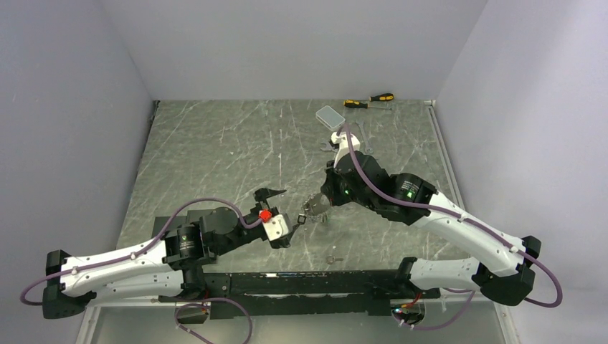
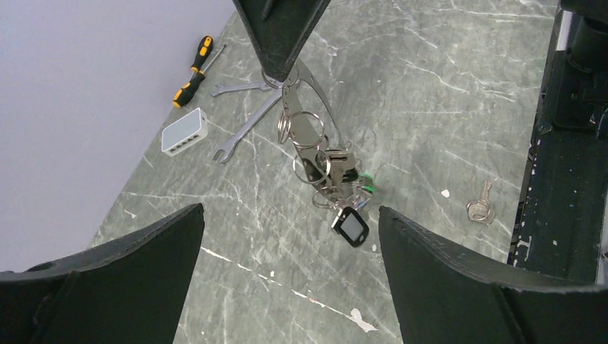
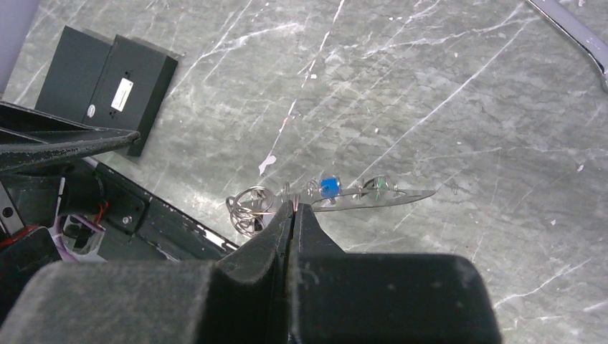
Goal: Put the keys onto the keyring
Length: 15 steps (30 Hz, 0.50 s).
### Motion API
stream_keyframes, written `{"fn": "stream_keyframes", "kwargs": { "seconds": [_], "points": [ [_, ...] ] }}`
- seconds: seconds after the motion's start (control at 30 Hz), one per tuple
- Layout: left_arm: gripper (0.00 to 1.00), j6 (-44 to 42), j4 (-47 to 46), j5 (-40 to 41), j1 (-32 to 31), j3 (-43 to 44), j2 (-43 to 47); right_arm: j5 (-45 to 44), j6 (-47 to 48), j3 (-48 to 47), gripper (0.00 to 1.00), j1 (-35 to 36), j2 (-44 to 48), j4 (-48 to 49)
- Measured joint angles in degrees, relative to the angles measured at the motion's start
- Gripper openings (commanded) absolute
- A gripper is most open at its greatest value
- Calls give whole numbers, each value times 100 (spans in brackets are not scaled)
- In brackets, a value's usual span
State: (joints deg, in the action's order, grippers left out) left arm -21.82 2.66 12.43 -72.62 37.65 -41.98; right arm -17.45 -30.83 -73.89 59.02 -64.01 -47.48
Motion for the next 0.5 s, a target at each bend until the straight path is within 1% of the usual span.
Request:
{"fn": "stream_keyframes", "kwargs": {
  "seconds": [0.13, 0.33, 0.5],
  "points": [
    [99, -33, 26, 11, -2, 0, 15, 212, 116, 0, 0, -31, -4, 37],
    [100, -138, 20, 42, 0, 0, 26, 1113, 238, 4, 0, -125, -7, 284],
    [99, -109, -59, -164, 0, -4, 52, 1803, 343, 227, 0, -144, 7, 688]
  ]
}}
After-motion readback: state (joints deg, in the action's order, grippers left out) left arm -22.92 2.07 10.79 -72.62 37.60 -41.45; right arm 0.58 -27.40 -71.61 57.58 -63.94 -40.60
